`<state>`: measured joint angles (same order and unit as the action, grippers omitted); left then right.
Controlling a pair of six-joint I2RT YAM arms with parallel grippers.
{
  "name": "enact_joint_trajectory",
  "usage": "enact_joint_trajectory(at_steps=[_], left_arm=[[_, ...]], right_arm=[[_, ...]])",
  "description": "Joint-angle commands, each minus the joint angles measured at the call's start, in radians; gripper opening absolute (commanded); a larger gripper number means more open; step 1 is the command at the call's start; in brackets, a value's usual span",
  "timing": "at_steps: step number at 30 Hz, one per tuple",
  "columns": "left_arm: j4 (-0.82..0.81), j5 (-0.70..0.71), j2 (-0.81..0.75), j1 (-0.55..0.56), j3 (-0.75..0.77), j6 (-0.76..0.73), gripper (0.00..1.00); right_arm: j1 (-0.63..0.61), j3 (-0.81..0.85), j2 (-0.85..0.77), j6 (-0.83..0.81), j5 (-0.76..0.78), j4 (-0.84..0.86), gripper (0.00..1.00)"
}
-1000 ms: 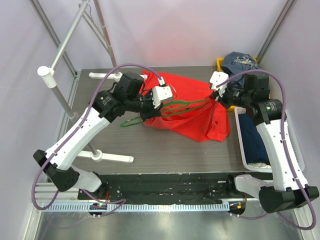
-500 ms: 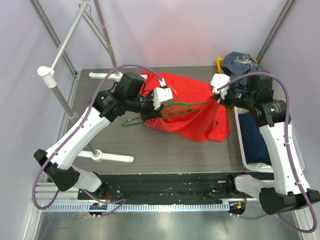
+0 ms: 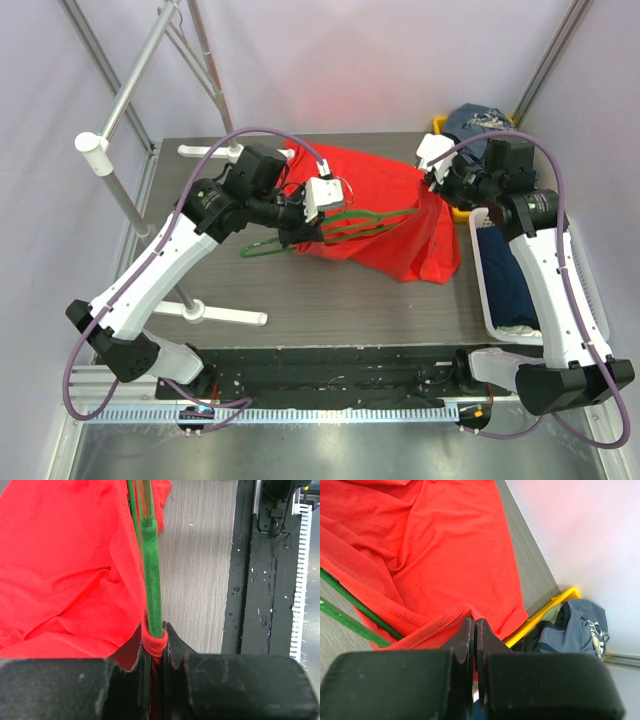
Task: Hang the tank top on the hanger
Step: Hang the tank top on the hanger.
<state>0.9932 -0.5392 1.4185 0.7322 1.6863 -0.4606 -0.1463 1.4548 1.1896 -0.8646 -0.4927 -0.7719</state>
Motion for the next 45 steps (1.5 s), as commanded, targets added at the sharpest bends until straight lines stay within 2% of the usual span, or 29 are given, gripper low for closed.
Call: enact_joint_trajectory(at_steps=[1,7,9,14,17,19,27,31,39,45], left_arm=[[0.018,-0.074,-0.018,0.006,0.059,-0.021,0.00],[0.031,-0.080,-0.018,0.006,0.073,-0.024,0.00],[0.033,-0.106,-0.013,0.006,0.075,-0.024,0.00],[0.027,-0.194,0.007,0.006,0.067,-0.012,0.00],[0.010,-0.190,0.019,0.006,0.067,0.000,0.00],[0.001,-0.168,0.019,0.006,0.062,0.002,0.00],[-0.018,-0.059,0.002,0.006,0.036,-0.003,0.00],[-0.014,-0.048,-0.006,0.006,0.036,-0.016,0.00],[-0.016,-0.030,-0.009,0.006,0.029,-0.027,0.00],[-0.014,-0.025,-0.007,0.006,0.027,-0.032,0.00]], right_arm=[[0.005,0.030,-0.022,-0.010,0.054,0.072,0.01],[0.005,0.090,-0.038,-0.097,0.049,-0.079,0.01],[0.005,0.107,-0.038,-0.112,-0.016,-0.137,0.01],[0.005,0.107,-0.036,-0.113,-0.138,-0.161,0.01],[0.005,0.124,-0.028,-0.119,-0.251,-0.211,0.01],[0.005,0.136,-0.033,-0.117,-0.271,-0.225,0.01],[0.005,0.136,-0.100,-0.154,-0.127,-0.274,0.01],[0.005,0.130,-0.119,-0.175,-0.086,-0.302,0.01],[0.005,0.185,-0.124,-0.220,-0.135,-0.412,0.01],[0.005,0.196,-0.128,-0.241,-0.089,-0.451,0.01]])
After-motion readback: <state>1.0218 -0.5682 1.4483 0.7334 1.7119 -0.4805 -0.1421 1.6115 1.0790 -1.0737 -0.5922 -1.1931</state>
